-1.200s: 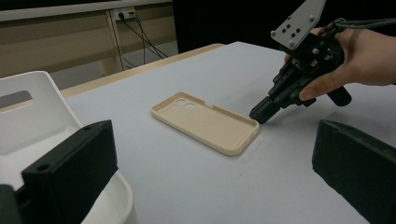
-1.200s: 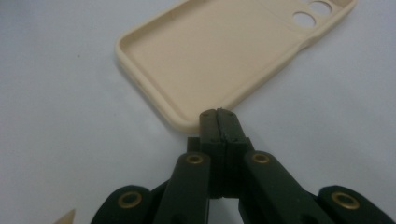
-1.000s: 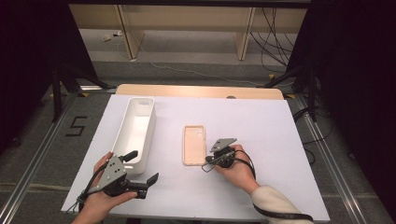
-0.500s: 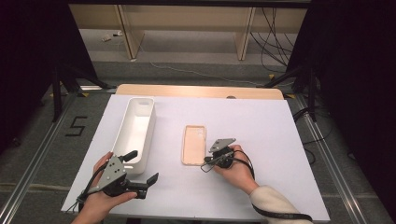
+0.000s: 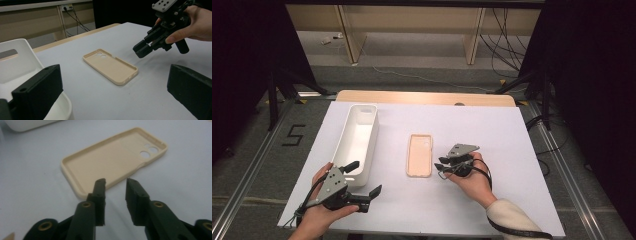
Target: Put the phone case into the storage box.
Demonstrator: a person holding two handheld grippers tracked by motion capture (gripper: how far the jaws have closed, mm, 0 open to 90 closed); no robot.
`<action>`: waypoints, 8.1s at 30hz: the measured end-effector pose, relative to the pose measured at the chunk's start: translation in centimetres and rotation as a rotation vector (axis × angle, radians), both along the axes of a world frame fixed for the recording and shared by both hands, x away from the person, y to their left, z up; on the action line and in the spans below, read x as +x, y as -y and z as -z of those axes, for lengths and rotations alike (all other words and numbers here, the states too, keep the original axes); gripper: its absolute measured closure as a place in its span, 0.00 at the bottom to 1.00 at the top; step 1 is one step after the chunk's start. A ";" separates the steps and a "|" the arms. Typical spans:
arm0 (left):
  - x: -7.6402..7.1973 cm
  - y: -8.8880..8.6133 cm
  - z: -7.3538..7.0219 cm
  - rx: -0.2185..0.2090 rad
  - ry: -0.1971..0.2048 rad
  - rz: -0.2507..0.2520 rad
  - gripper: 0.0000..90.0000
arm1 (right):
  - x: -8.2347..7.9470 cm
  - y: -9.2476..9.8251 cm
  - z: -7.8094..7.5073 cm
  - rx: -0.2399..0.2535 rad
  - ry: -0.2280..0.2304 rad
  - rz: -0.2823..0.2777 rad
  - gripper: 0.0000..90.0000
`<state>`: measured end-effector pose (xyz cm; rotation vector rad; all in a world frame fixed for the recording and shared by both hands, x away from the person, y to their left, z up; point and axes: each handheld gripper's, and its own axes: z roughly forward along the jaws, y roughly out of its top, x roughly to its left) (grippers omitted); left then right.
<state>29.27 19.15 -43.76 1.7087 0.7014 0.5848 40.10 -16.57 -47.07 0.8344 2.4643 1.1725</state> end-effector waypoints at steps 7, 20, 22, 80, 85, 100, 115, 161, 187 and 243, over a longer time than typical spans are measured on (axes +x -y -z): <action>0.1 0.2 -0.1 0.012 0.000 -0.003 0.00 | -0.6 1.4 -1.0 0.113 0.071 0.016 0.48; 0.2 0.5 -0.1 0.020 0.004 -0.003 0.00 | -2.0 3.0 -1.9 0.219 0.129 -0.003 0.27; 0.2 0.6 -0.1 0.021 0.002 -0.003 0.00 | -2.0 3.2 -2.0 0.217 0.144 -0.007 0.27; 2.9 4.9 -1.4 0.113 -0.065 0.014 0.07 | -8.5 10.1 -3.8 0.287 0.273 0.075 0.22; 3.6 5.8 -1.1 0.149 -0.086 0.021 0.08 | -8.8 10.1 -3.8 0.296 0.235 0.065 0.22; 5.1 8.0 -0.2 0.235 -0.127 0.057 0.11 | -8.8 10.2 -3.6 0.284 0.263 0.058 0.22; 6.6 9.7 0.2 0.364 -0.149 0.082 0.12 | -9.0 10.0 -3.6 0.298 0.238 0.067 0.22; 10.9 16.0 2.0 0.925 -0.152 0.255 0.17 | -9.1 10.4 -3.4 0.299 0.245 0.054 0.22; 11.7 16.9 2.8 1.022 -0.166 0.300 0.19 | -9.1 10.3 -3.3 0.295 0.227 0.042 0.22; 11.8 17.4 2.4 1.061 -0.252 0.573 0.85 | -9.2 9.9 -3.1 0.299 0.180 0.009 0.25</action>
